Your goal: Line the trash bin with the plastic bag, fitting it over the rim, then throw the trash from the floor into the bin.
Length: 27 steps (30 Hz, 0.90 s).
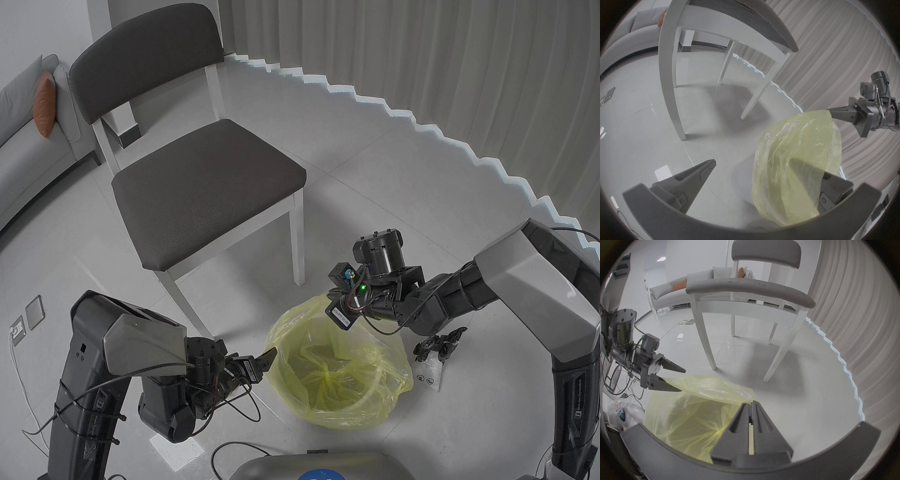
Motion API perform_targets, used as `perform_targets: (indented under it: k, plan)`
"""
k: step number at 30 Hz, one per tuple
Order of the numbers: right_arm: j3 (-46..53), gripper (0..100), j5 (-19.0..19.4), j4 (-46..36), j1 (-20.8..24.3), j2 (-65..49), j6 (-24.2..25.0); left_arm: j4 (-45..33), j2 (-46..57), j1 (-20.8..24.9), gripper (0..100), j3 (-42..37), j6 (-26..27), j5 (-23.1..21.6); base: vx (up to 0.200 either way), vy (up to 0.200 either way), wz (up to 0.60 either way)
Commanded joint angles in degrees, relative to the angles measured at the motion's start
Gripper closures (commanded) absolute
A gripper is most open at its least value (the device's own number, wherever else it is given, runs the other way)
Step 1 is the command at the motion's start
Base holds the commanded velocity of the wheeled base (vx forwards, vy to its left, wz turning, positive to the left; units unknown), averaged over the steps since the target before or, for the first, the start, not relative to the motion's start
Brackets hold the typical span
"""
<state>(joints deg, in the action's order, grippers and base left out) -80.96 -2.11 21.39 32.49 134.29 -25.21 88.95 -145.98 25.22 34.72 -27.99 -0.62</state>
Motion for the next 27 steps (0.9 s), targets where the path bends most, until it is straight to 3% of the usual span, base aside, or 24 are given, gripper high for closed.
perform_targets:
  k: [1,27]
  plan:
    - [-2.0,100,0.1,0.0,-0.3,1.9,-0.1,1.0,0.3,-0.3,0,0.2,0.0,0.0,0.000,0.000,0.00]
    - [-9.1,100,0.2,0.6,-2.7,8.7,-1.1,0.9,2.1,-1.0,0,0.3,-0.1,0.4,0.000,0.000,0.00]
